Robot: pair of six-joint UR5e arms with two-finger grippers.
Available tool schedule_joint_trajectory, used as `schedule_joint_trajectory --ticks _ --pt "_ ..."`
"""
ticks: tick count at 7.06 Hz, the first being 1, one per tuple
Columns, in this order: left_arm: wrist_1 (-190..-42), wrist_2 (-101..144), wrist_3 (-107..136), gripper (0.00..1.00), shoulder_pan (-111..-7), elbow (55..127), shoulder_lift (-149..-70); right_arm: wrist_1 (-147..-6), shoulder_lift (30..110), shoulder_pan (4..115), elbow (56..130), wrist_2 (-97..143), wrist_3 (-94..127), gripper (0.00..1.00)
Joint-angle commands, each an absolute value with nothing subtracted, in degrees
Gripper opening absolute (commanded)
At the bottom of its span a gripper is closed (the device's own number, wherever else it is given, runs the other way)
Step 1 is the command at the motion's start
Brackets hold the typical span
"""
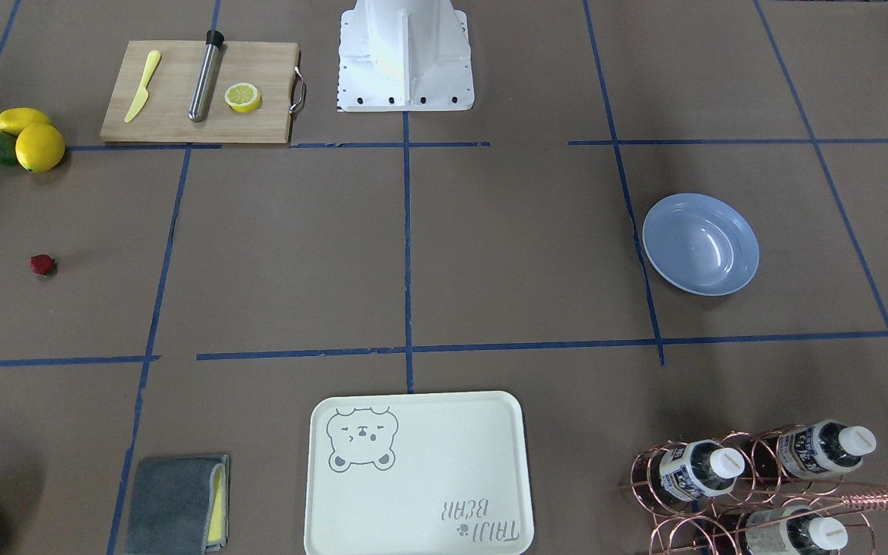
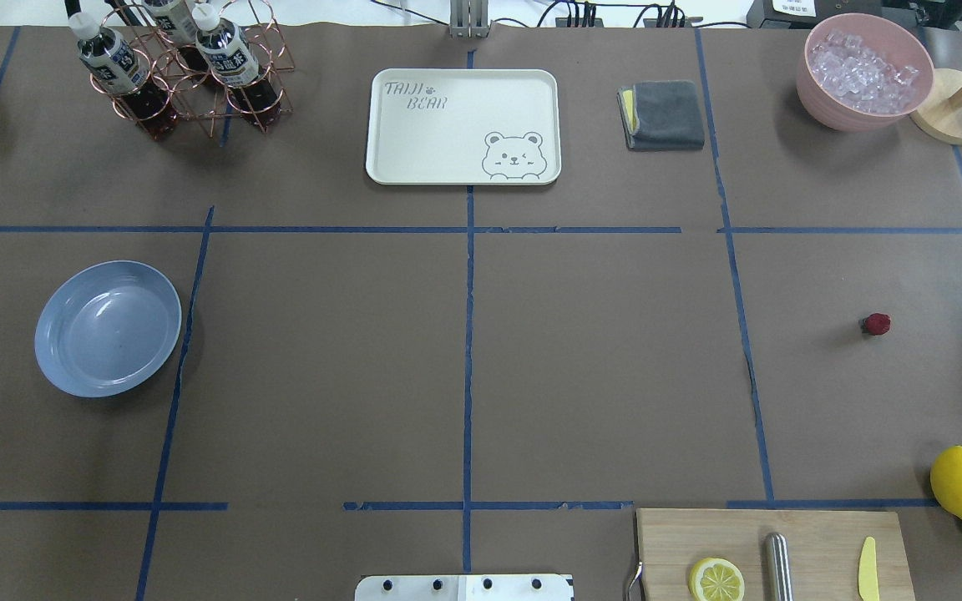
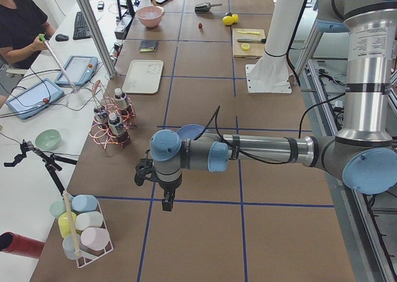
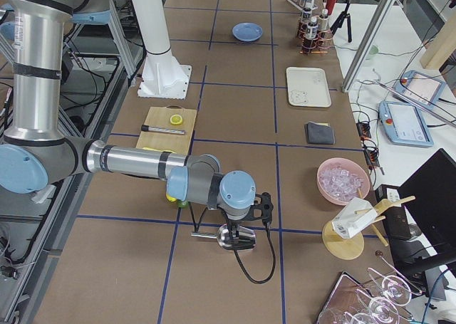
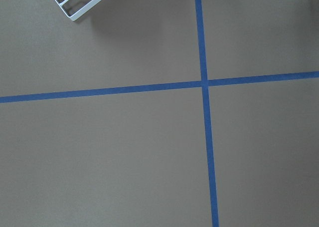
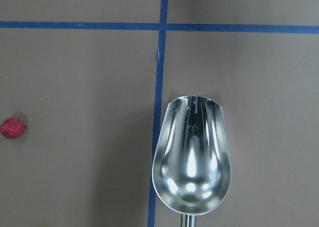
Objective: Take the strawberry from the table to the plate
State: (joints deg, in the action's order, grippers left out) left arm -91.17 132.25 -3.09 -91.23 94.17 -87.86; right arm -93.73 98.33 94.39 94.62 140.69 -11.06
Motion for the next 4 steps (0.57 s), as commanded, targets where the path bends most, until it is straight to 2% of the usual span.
schedule_joint_trajectory --ticks 1,4 --pt "-91.14 132.28 -3.16 1.0 -91.23 94.31 -87.89 -93.69 97.91 94.39 94.31 140.63 -10.99 1.0" --pt "-91.93 132.36 -3.08 1.0 -90.8 96.76 -88.24 -93.6 94.14 94.39 95.01 140.18 -10.12 1.0"
